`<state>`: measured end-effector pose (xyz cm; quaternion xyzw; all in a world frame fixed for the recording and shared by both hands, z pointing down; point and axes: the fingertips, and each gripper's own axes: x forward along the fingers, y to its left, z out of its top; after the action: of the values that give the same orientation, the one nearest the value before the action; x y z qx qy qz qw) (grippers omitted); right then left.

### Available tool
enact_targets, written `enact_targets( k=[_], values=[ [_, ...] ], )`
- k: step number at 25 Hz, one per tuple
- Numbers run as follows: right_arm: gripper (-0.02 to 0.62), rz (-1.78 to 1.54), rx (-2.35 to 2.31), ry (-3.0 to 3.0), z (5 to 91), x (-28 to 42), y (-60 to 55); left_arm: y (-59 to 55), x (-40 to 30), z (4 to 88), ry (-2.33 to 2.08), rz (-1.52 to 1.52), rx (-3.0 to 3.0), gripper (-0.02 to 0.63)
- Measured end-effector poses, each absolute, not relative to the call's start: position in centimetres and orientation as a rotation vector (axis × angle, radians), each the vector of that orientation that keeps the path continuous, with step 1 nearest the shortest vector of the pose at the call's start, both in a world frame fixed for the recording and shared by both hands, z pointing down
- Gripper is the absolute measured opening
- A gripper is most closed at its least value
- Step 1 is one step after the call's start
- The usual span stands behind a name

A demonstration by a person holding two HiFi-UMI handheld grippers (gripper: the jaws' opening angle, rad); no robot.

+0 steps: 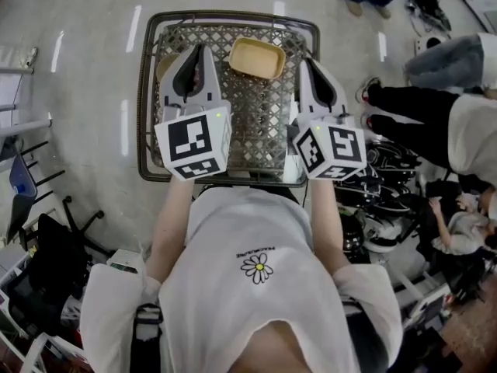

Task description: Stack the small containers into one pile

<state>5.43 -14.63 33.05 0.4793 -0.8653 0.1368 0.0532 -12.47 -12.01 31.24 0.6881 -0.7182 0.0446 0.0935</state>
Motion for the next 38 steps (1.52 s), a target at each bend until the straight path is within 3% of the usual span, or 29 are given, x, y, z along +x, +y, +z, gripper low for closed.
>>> enact_targets(
  k=[11, 24, 27, 34, 38],
  values=[
    [0.032, 0.428, 1.414, -2.673, 32.7, 5.2, -12.3, -9.3, -13.3, 31.3, -2.112, -0.019, 1.979, 0.025],
    [0.045, 0.365, 0.58, -2.845, 34.7, -9.0, -10.4, -1.1, -22.2, 38.5, -2.178, -0.251, 1.441, 0.031],
    [0.143, 0.401, 0.33, -2.797, 38.1, -13.2, -9.1, 1.7, -22.7, 43.1, -2.116, -0.349, 1.236, 0.097],
    [0.16, 0.177, -0.069, -2.568, 46.3, -20.1, -5.1, 7.3, -23.5, 51.5, -2.045, -0.404, 0.935, 0.181],
    [0.16, 0.072, -0.267, -2.386, 51.2, -21.0, -3.0, 10.0, -22.2, 56.7, -2.054, -0.374, 0.774, 0.189]
  ],
)
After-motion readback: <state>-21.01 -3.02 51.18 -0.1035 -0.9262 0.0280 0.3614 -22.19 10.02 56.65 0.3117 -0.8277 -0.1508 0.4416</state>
